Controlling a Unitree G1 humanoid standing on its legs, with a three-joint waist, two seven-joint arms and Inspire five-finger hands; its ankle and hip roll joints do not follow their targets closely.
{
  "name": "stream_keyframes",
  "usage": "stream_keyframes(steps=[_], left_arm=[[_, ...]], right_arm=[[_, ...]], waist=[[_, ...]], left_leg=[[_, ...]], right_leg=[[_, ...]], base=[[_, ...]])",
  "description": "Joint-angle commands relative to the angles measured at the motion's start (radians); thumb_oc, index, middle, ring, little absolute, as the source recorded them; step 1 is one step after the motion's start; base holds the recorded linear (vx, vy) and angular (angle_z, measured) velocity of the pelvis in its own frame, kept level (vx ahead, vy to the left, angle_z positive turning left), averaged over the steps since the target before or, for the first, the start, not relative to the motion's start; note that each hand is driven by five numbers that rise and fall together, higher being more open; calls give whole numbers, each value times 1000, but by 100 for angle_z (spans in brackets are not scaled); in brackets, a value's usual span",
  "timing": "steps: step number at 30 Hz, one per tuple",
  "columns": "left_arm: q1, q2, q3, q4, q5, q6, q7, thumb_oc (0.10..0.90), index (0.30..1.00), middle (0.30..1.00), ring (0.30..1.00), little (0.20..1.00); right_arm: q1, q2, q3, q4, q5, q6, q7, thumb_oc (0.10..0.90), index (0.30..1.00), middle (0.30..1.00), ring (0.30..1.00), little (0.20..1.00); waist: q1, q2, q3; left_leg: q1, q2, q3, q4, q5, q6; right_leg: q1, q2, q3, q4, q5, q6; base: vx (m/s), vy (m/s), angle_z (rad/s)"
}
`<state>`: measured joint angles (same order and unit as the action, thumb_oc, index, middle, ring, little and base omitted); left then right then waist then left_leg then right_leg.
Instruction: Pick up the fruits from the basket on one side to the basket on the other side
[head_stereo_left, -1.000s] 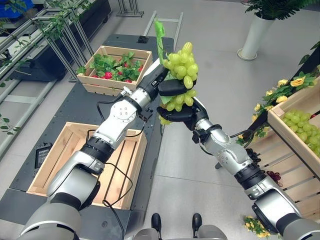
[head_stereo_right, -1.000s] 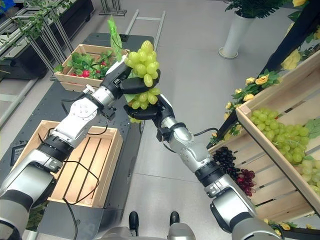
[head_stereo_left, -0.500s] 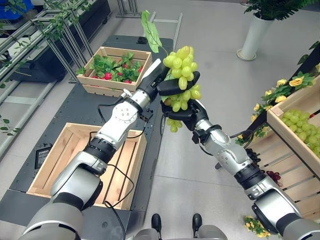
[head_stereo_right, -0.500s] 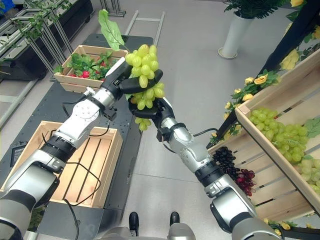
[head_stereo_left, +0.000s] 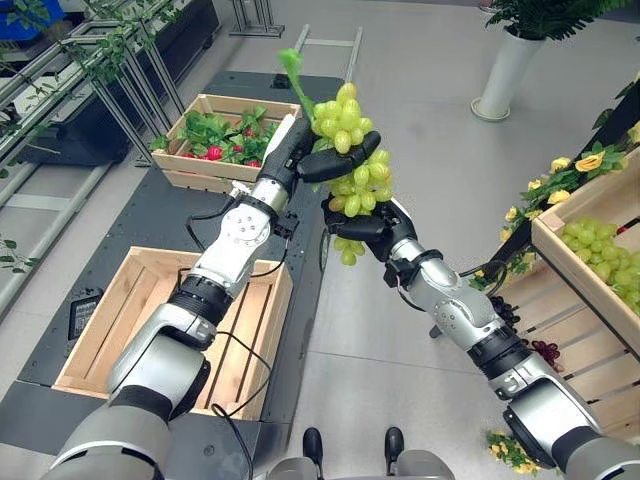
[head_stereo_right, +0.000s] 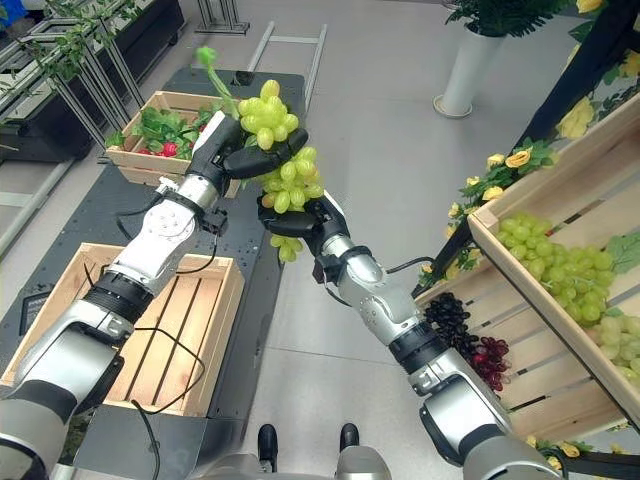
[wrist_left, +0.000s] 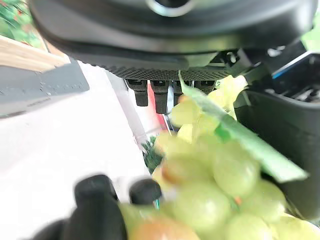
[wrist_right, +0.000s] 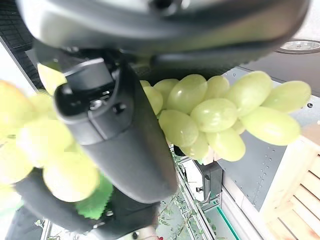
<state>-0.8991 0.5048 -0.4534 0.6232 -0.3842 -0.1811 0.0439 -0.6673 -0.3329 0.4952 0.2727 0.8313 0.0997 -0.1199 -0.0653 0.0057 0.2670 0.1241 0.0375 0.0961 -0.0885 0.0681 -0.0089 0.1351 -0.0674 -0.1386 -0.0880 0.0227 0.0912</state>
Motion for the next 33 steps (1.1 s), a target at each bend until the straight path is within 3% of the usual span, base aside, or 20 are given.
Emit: stream_keyframes(steps=[1,8,15,23,28,33], left_arm=[[44,-9,43,153,51,-26,43,800,900,900,900,900],[80,17,62,186,57,-9,9,800,900,900,900,900],[143,53,57,203,47,19,-136,800,900,900,900,900],[220,44,81,201,-19,0,-201,800,900,900,900,900],[275,4,94,159,-122,6,-326,800,900,900,900,900],[339,-43,117,100,-346,46,-521,800,900,900,900,900]], right_arm=[[-77,89,-104,30,30,-224,20,400,300,300,300,300],[-50,72,-114,17,39,-222,25,400,300,300,300,300],[-15,45,-125,7,49,-231,42,400,300,300,300,300],[5,35,-130,-2,48,-236,49,400,300,300,300,300],[27,33,-140,-16,43,-232,52,400,300,300,300,300],[52,36,-158,-29,31,-225,59,400,300,300,300,300]], waist=[[10,-2,-218],[7,-4,-218],[7,2,-213],[15,3,-212],[20,0,-212],[25,-1,-211]], left_leg=[[1,-19,-16,1,-110,-7],[0,-18,-8,1,-109,-7],[5,-18,-2,1,-110,-5],[9,-20,-8,1,-110,-4],[8,-21,-10,1,-111,-3],[11,-22,-12,1,-115,0]], right_leg=[[-2,13,-7,1,-46,-43],[-5,10,-4,1,-42,-39],[-7,8,0,1,-38,-36],[-3,6,-3,1,-35,-34],[-3,3,-8,1,-34,-33],[-1,1,-11,1,-33,-32]], base=[[0,0,0],[8,-3,-5],[5,0,-2],[0,0,0],[0,0,0],[0,0,0]])
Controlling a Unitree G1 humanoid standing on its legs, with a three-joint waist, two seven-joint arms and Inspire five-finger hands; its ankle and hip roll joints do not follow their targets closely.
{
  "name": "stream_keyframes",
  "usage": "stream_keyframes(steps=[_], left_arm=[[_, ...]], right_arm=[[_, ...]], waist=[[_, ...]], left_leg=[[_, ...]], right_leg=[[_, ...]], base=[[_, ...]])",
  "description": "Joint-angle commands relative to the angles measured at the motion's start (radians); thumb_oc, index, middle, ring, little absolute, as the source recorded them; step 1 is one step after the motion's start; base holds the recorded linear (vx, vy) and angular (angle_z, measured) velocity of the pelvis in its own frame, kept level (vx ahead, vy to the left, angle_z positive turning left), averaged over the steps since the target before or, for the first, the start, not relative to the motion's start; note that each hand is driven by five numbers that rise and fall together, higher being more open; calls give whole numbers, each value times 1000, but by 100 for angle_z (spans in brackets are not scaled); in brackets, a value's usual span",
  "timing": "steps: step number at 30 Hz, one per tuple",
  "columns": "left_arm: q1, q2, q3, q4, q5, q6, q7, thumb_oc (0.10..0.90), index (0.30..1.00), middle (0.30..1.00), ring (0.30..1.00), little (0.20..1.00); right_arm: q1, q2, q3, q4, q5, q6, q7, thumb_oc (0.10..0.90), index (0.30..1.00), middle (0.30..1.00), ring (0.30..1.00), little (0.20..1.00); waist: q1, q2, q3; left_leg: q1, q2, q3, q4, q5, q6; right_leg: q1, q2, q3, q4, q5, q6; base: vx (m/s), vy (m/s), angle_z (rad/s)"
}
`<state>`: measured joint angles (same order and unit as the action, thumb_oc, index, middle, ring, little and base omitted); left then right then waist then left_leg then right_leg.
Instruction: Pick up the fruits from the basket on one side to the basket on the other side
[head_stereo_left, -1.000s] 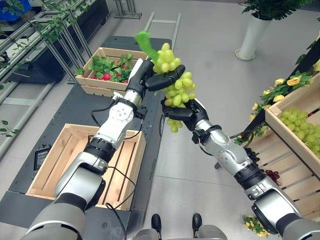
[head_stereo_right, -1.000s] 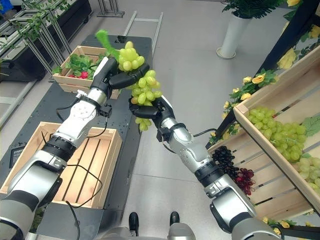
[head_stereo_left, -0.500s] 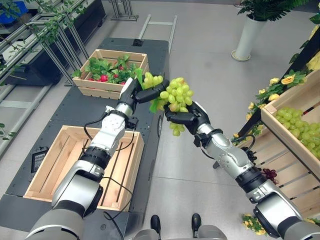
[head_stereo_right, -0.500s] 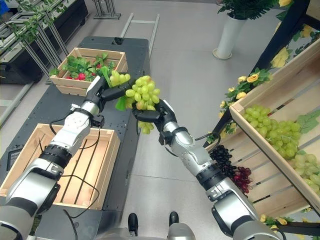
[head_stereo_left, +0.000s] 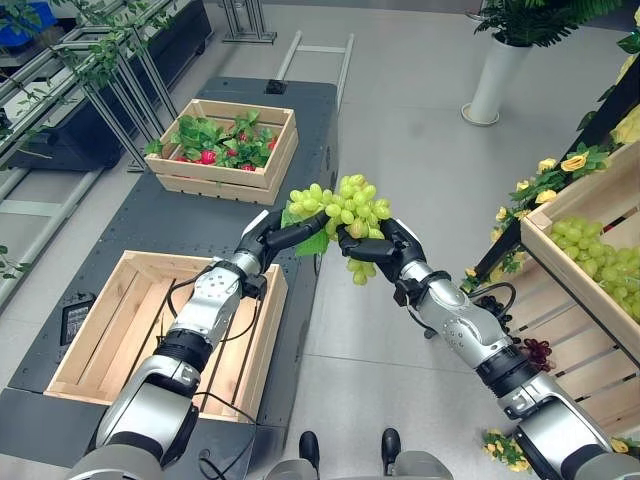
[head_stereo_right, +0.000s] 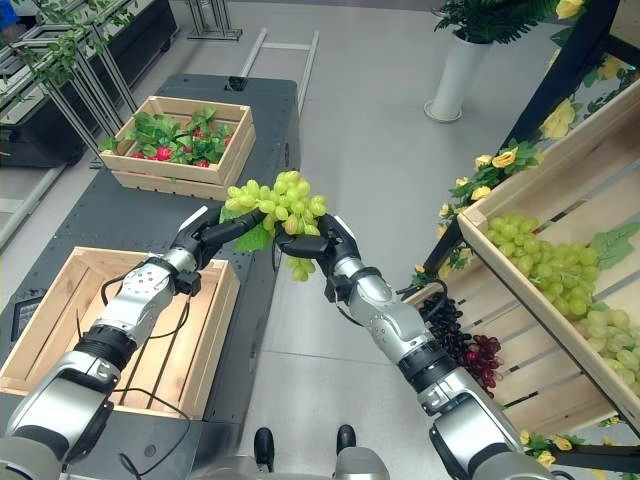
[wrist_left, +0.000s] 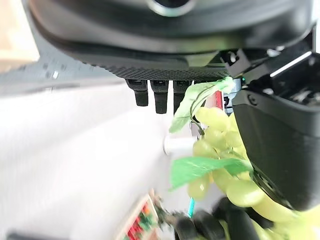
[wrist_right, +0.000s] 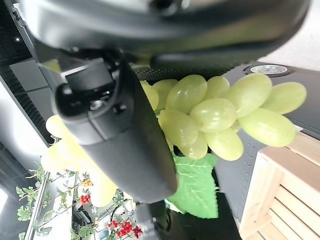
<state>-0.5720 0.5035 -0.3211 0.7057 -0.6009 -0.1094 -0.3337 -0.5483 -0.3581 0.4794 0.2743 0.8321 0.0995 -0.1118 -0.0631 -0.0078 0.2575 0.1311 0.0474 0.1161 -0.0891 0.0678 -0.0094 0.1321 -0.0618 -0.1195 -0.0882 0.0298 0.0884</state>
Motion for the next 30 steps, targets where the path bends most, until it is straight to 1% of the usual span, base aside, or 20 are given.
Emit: stream_keyframes(steps=[1,3,4,5,6,7,12,16,20,23,24,26,27,28,29,30], left_arm=[[37,-64,3,0,-206,-7,-201,800,900,900,900,900],[61,-93,26,-23,-292,26,-264,800,900,900,900,900],[81,-119,48,-46,-369,61,-319,800,900,900,900,900],[97,-138,60,-62,-421,81,-356,800,900,900,900,900],[108,-155,68,-76,-451,95,-374,800,900,900,900,900],[131,-191,78,-111,-514,118,-403,800,900,900,900,900],[189,-299,102,-190,-663,150,-457,800,900,900,900,900],[227,-353,112,-207,-708,156,-465,800,900,900,900,900],[261,-377,109,-208,-708,137,-434,800,900,900,900,900],[289,-375,116,-192,-690,128,-400,800,900,900,900,900],[314,-366,118,-166,-662,110,-366,800,900,900,900,900],[339,-355,119,-129,-624,90,-335,800,900,900,900,900],[359,-343,119,-89,-569,59,-299,800,900,900,900,900],[359,-343,118,-89,-569,59,-299,800,900,900,900,900],[384,-328,118,-38,-522,19,-251,800,900,900,900,900],[389,-326,122,-25,-508,7,-235,800,900,900,900,900]], right_arm=[[-61,67,-144,-30,25,-226,49,400,300,300,300,300],[-53,73,-146,-32,19,-225,48,400,300,300,300,300],[-46,78,-149,-32,13,-224,47,400,300,300,300,300],[-43,82,-153,-32,10,-221,47,400,300,300,300,300],[-40,86,-155,-33,7,-220,47,400,300,300,300,300],[-34,95,-159,-36,0,-217,46,400,300,300,300,300],[-34,121,-173,-54,-17,-197,32,400,300,300,300,300],[-38,121,-188,-94,-30,-174,15,400,300,300,300,300],[-37,112,-204,-118,-42,-167,17,400,300,300,300,300],[-26,96,-216,-142,-60,-168,21,400,300,300,300,300],[-12,77,-227,-165,-78,-167,34,400,300,300,300,300],[3,52,-234,-197,-99,-157,42,400,300,300,300,300],[24,25,-242,-220,-113,-153,58,400,300,300,300,300],[24,25,-242,-221,-113,-153,58,400,300,300,300,300],[45,-6,-259,-245,-128,-143,78,400,300,300,300,300],[52,-14,-264,-247,-127,-144,85,400,300,300,300,300]], waist=[[26,11,-201],[28,9,-200],[29,7,-202],[31,5,-203],[32,4,-204],[34,1,-204],[38,-11,-205],[35,-18,-206],[31,-19,-209],[29,-20,-209],[25,-21,-209],[21,-22,-210],[16,-23,-208],[16,-22,-208],[9,-23,-206],[8,-24,-206]], left_leg=[[7,-32,-34,2,-117,1],[10,-33,-35,2,-119,1],[10,-32,-35,2,-120,1],[11,-32,-35,2,-121,1],[12,-32,-36,2,-122,2],[13,-31,-36,2,-124,2],[20,-30,-35,2,-132,4],[23,-27,-28,2,-135,3],[22,-25,-21,2,-136,3],[22,-24,-16,2,-137,4],[21,-24,-10,2,-138,4],[19,-23,-3,2,-137,5],[16,-22,3,2,-137,6],[16,-22,3,2,-137,6],[15,-20,11,2,-137,8],[15,-20,13,2,-137,8]], right_leg=[[5,-5,-31,1,-40,-29],[7,-6,-33,1,-40,-29],[8,-7,-33,1,-39,-29],[9,-8,-34,1,-39,-30],[9,-8,-34,1,-39,-30],[10,-9,-34,1,-39,-30],[16,-9,-34,1,-41,-32],[17,-8,-25,1,-41,-33],[14,-8,-17,1,-40,-33],[12,-7,-11,1,-39,-33],[8,-6,-4,1,-37,-32],[3,-6,3,1,-34,-30],[-3,-6,9,1,-32,-28],[-3,-6,9,1,-32,-28],[-8,-4,19,1,-29,-26],[-9,-3,21,1,-29,-26]], base=[[0,0,0],[0,0,0],[0,0,0],[0,0,0],[0,0,0],[0,0,0],[0,0,0],[0,0,0],[0,0,0],[0,0,0],[11,26,-3],[1,35,-5],[-8,32,-9],[-17,45,-13],[-8,30,-11],[-8,41,-11]])
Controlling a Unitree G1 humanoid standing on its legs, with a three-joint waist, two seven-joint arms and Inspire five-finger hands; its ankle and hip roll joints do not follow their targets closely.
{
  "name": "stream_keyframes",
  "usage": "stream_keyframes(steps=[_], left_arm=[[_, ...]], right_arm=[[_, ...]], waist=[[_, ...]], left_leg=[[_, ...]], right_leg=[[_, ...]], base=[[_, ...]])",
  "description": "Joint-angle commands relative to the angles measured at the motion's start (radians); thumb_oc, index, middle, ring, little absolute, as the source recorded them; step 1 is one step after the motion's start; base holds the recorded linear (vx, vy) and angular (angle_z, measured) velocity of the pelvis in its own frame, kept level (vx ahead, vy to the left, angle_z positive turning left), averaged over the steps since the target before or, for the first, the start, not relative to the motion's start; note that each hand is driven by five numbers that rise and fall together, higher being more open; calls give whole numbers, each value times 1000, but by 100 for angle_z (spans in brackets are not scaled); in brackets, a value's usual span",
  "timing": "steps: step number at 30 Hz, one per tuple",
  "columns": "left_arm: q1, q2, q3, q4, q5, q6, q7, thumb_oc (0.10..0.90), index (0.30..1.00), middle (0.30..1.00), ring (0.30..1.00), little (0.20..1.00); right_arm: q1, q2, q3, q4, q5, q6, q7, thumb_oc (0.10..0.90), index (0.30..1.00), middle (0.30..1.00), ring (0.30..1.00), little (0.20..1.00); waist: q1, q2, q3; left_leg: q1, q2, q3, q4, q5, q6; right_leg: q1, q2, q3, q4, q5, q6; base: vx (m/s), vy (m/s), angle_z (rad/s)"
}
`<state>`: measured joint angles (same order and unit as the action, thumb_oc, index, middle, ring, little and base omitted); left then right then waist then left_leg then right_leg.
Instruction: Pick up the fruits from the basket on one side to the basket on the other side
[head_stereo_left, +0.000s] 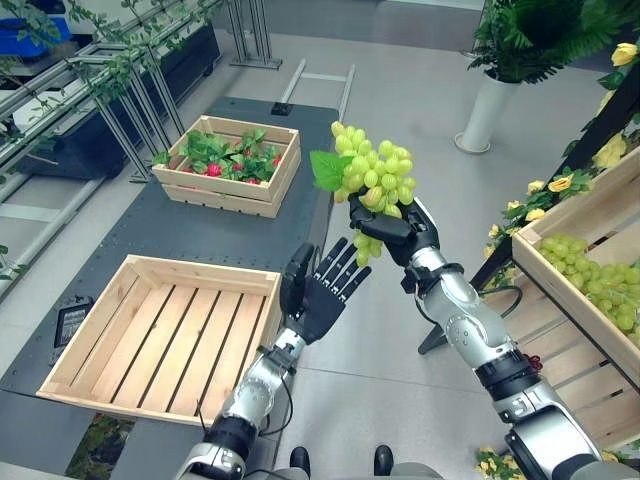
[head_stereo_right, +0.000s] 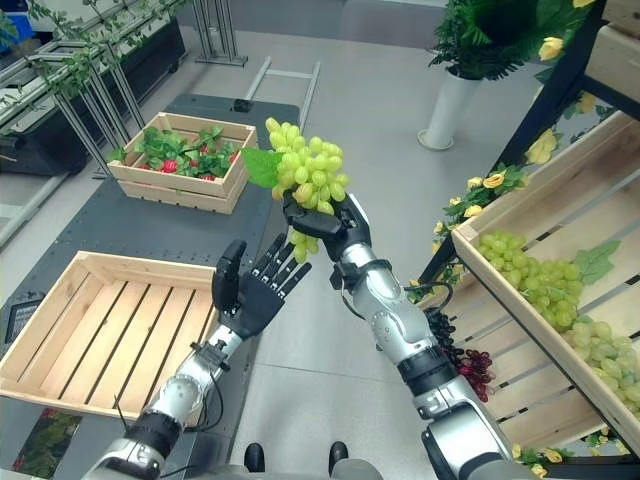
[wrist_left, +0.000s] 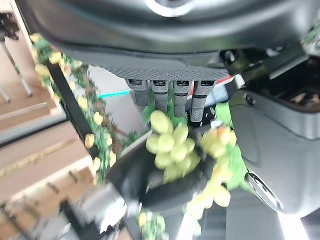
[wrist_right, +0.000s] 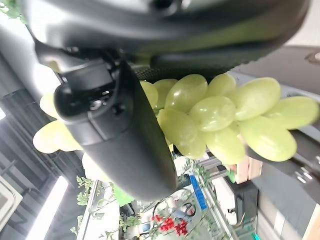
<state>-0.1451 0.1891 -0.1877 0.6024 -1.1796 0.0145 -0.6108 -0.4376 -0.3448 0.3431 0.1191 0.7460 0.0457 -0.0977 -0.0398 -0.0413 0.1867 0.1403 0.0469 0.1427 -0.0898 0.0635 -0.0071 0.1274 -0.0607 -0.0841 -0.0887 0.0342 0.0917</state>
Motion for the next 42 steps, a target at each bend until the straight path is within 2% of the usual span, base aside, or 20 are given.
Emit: stream_keyframes(steps=[1,2,4,7,13,14,15,16,18,23,29,33,34,37,42], left_arm=[[-31,-6,-7,98,109,-143,84,800,900,900,900,900],[-24,4,1,132,170,-174,160,800,900,900,900,900],[-18,7,12,157,205,-198,220,800,900,900,900,900],[-27,9,36,206,308,-236,383,800,900,900,900,900],[-26,20,23,232,431,-284,518,800,900,900,900,900],[-28,31,19,244,497,-282,572,800,900,900,900,900],[-29,33,18,248,516,-281,581,800,900,900,900,900],[-34,45,10,273,641,-295,643,800,900,900,900,900],[-42,62,-10,302,753,-305,676,800,900,900,900,900],[-57,80,-63,355,865,-303,677,800,900,900,900,900],[-50,68,-94,412,882,-306,682,800,900,900,900,900],[-35,64,-95,508,934,-251,664,800,900,900,900,900],[-29,61,-98,535,944,-255,662,800,900,900,900,900],[-22,61,-97,627,976,-221,644,800,900,900,900,900],[8,70,-83,683,1004,-172,625,800,900,900,900,900]], right_arm=[[-48,-42,-133,-100,-45,-87,82,400,300,300,300,300],[-28,-68,-144,-121,-45,-78,95,400,300,300,300,300],[-2,-88,-156,-138,-36,-76,113,400,300,300,300,300],[87,-130,-185,-174,-38,-63,176,400,300,300,300,300],[205,-191,-244,-222,-57,-64,275,400,300,300,300,300],[229,-212,-265,-244,-54,-68,295,400,300,300,300,300],[232,-215,-268,-247,-52,-68,300,400,300,300,300,300],[251,-229,-283,-265,-52,-68,319,400,300,300,300,300],[287,-254,-308,-296,-57,-60,334,400,300,300,300,300],[352,-302,-362,-322,-39,-84,375,400,300,300,300,300],[373,-337,-413,-362,-14,-106,429,400,300,300,300,300],[384,-372,-453,-420,-30,-103,440,400,300,300,300,300],[387,-382,-462,-423,-27,-102,442,400,300,300,300,300],[380,-419,-484,-423,-15,-98,450,400,300,300,300,300],[380,-476,-532,-432,69,-74,480,400,300,300,300,300]], waist=[[-19,9,-134],[-26,6,-133],[-33,2,-133],[-60,-9,-131],[-109,-12,-123],[-124,-12,-122],[-126,-12,-122],[-140,-12,-122],[-157,-12,-121],[-199,-13,-112],[-235,-15,-103],[-256,-18,-108],[-264,-14,-108],[-281,-16,-112],[-296,-23,-119]], left_leg=[[5,-19,-10,2,-132,7],[5,-18,-4,2,-132,9],[4,-17,4,2,-131,10],[2,-11,29,2,-132,11],[4,-4,72,2,-135,14],[7,-5,84,2,-137,15],[8,-5,87,2,-137,15],[9,-4,98,2,-137,16],[6,-4,113,2,-136,17],[12,-4,154,2,-140,23],[24,-7,193,2,-150,27],[27,-5,221,2,-150,28],[36,-8,214,2,-170,29],[41,-7,226,2,-174,30],[46,-4,246,2,-181,30]], right_leg=[[-6,-4,-12,1,-32,-28],[-9,-3,-5,1,-31,-26],[-13,-2,2,1,-29,-24],[-24,1,21,1,-22,-16],[-43,9,65,1,-8,-7],[-48,11,80,1,-4,-4],[-49,12,82,1,-3,-3],[-53,14,95,1,1,-1],[-63,17,114,1,7,3],[-83,25,156,11,13,10],[-93,30,192,19,17,19],[-107,35,214,27,22,24],[-97,33,212,26,9,32],[-101,37,226,29,9,36],[-113,45,246,35,14,41]], base=[[2,38,-13],[4,38,-23],[4,30,-24],[-5,42,-8],[-9,55,-23],[-2,54,-19],[-3,64,-27],[-10,47,-29],[-23,46,-26],[-23,51,-24],[-6,57,-20],[26,54,-18],[74,101,-15],[54,55,-16],[41,20,-11]])
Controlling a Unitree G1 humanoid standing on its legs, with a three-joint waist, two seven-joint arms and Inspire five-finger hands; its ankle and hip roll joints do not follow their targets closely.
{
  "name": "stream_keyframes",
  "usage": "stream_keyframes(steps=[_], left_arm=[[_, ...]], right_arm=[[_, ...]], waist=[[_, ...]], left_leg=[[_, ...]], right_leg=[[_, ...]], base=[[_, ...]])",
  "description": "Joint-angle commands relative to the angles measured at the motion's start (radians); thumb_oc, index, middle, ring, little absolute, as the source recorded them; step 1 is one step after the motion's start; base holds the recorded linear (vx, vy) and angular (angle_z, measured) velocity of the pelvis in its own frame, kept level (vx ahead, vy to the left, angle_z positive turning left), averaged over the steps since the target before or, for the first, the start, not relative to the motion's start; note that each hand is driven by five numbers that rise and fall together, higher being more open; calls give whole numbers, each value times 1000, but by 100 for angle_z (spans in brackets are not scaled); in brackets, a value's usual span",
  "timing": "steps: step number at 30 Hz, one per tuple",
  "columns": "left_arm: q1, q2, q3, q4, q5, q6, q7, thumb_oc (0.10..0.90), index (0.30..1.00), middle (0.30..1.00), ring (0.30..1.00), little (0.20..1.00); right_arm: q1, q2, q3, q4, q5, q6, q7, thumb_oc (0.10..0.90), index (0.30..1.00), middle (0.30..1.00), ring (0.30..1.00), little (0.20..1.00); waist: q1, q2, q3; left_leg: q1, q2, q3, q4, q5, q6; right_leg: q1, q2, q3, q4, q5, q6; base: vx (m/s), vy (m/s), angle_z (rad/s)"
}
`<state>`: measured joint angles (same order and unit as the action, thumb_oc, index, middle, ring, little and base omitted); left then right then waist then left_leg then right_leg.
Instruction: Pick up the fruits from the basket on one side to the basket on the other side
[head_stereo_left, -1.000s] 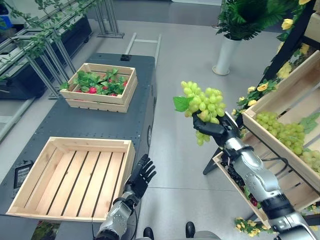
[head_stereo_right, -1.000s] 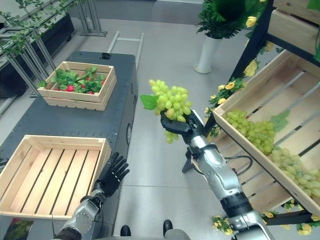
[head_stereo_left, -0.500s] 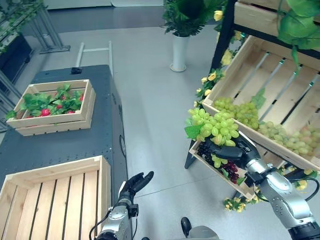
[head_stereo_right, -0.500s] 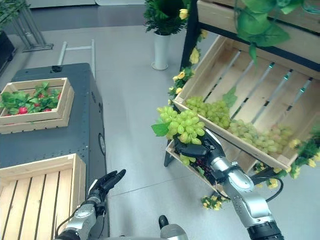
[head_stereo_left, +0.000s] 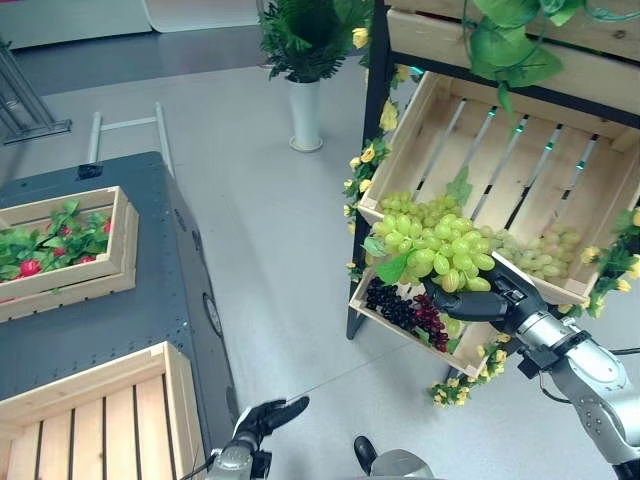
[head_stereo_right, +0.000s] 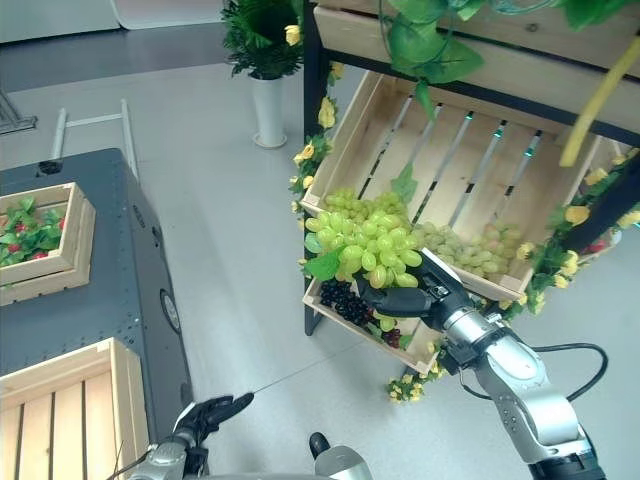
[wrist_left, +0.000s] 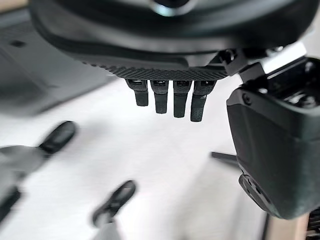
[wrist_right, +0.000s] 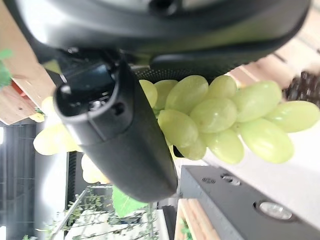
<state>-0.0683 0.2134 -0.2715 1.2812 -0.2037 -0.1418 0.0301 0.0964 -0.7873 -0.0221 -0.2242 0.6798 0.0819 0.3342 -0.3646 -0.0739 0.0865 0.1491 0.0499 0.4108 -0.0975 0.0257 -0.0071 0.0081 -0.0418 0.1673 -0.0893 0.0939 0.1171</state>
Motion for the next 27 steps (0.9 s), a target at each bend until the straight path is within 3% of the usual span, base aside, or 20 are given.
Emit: stream_keyframes(steps=[1,8,15,27], left_arm=[[-63,48,3,11,46,8,-19,800,900,900,900,900],[-43,78,-23,33,96,32,-42,800,900,900,900,900],[-24,80,-44,27,111,19,-46,800,900,900,900,900],[-32,101,-59,27,140,42,-58,800,900,900,900,900]], right_arm=[[-158,-49,-178,-83,153,-102,43,400,300,300,300,300],[-281,-146,-229,70,322,-64,8,400,300,300,300,300],[-401,-186,-208,191,334,-10,-48,400,300,300,300,300],[-542,-238,-183,419,259,20,-78,400,300,300,300,300]], waist=[[29,8,-19],[38,-5,-26],[61,-12,-46],[105,-35,-47]], left_leg=[[40,-7,-21,10,-146,31],[36,-5,-26,26,-160,27],[30,-7,-46,29,-161,30],[0,-5,-69,50,-145,30]], right_leg=[[5,27,-4,37,-46,17],[0,32,-3,49,-49,19],[-2,36,-4,43,-45,18],[-13,30,-26,46,-29,10]], base=[[36,14,-18],[27,-7,-12],[44,-16,-1],[-13,-18,2]])
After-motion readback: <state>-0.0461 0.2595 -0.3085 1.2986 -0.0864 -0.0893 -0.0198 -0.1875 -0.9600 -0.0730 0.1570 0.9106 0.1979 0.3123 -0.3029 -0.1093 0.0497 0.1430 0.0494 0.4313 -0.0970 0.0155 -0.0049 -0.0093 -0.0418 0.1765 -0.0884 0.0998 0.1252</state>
